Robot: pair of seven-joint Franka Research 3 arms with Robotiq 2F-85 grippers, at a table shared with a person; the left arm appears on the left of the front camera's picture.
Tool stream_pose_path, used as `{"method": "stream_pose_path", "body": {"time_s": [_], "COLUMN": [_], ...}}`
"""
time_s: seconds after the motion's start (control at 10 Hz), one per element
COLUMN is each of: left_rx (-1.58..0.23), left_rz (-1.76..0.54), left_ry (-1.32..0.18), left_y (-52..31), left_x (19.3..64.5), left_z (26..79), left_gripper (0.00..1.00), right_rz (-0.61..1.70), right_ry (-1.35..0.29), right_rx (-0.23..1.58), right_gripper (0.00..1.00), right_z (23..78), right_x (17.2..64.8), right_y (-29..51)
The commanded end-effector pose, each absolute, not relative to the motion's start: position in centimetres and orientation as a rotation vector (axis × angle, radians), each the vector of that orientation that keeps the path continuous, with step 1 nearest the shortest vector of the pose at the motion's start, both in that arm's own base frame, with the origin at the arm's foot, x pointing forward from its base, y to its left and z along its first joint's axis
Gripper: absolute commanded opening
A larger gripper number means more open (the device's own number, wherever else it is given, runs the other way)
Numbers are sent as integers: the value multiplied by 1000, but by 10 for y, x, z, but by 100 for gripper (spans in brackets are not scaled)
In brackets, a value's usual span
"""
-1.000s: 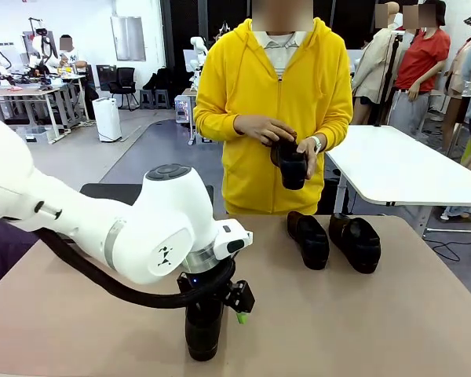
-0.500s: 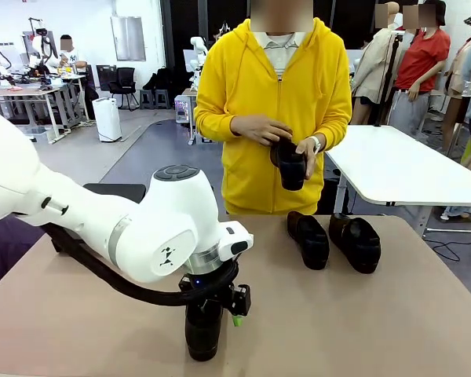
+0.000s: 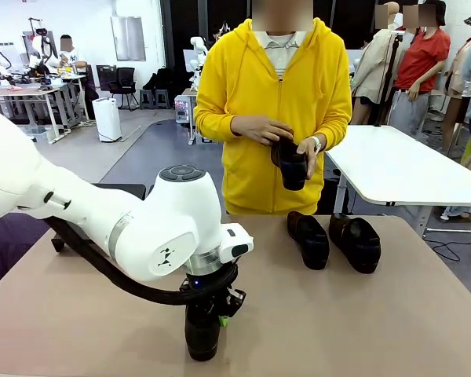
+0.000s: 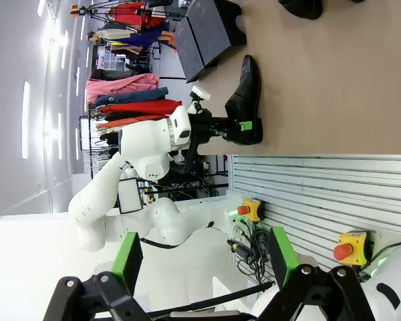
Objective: Organize the shoes by placing them on the stand.
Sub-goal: Place the Shoe from the middle of the table onto the Shoes Stand.
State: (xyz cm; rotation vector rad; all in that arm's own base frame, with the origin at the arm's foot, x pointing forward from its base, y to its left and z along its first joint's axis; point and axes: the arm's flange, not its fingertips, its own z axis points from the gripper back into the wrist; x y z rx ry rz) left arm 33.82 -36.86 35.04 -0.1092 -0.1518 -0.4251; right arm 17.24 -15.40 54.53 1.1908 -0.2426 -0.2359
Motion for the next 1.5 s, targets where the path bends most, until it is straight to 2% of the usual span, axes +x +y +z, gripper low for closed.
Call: {"method": "stream_pose_path", "body": {"time_s": [0.0, 0.3, 0.6, 0.7, 0.9, 1.1, 1.2, 1.4], "left_rx": [-63, -77, -162, -154, -151, -205, -227, -177], "left_rz": [-395, -392, -476, -494, -456, -428, -393, -421], "left_ry": [-165, -156, -149, -206, -308, -381, -354, -341], "left_y": [-369, -361, -320, -291, -237, -187, -177, -205], "left_x": [343, 343, 332, 324, 308, 297, 293, 302], "left_z": [357, 370, 466, 502, 542, 554, 552, 569], "left_gripper": [0, 0, 0, 0, 0, 0, 0, 0], "right_rz": [-217, -217, -217, -217, -217, -217, -217, -217], "right_ry": [-264, -264, -264, -264, -264, -264, -264, -264], "right_rx": [1207, 1207, 1207, 1207, 1207, 1207, 1207, 1207], "right_gripper": [100, 100, 100, 100, 100, 100, 100, 100], "right_z": [548, 548, 548, 548, 548, 548, 548, 548], "right_x": [174, 174, 174, 174, 174, 174, 174, 174], "right_y": [-154, -154, -154, -154, -154, -154, -154, -154]}}
